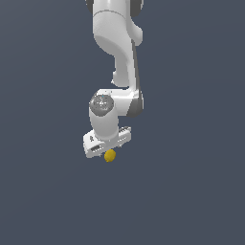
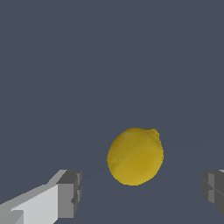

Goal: Pick up the object and move it to a goal position.

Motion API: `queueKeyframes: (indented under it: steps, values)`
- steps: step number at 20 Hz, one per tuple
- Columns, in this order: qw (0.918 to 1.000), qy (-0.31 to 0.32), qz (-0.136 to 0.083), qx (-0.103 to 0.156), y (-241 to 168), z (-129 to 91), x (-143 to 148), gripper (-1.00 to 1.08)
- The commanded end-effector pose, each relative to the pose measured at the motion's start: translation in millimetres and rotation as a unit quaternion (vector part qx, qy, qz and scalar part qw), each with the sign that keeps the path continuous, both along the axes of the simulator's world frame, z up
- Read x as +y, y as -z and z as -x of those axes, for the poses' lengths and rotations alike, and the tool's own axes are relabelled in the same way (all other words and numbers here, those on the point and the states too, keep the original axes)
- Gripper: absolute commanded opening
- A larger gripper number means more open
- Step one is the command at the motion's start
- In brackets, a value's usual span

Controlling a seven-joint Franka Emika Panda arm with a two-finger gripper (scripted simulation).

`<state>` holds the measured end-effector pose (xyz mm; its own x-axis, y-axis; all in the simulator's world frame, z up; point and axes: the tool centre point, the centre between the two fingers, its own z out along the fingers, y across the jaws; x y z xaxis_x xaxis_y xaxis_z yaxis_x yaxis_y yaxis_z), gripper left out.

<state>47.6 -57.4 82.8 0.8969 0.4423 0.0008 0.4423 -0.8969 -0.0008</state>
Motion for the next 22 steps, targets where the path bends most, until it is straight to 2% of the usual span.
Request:
queueKeyframes:
  steps: [1, 8, 17, 22]
  values:
    - [1.0, -0.008, 0.0, 0.0, 3, -1, -3, 1.0]
    - [1.0, -0.008, 0.0, 0.0, 7, -1, -4, 1.0]
    - [1.0, -0.01, 0.001, 0.0, 47, 0, -4, 1.0]
    - [0.9999, -0.01, 0.001, 0.0, 55, -1, -4, 1.0]
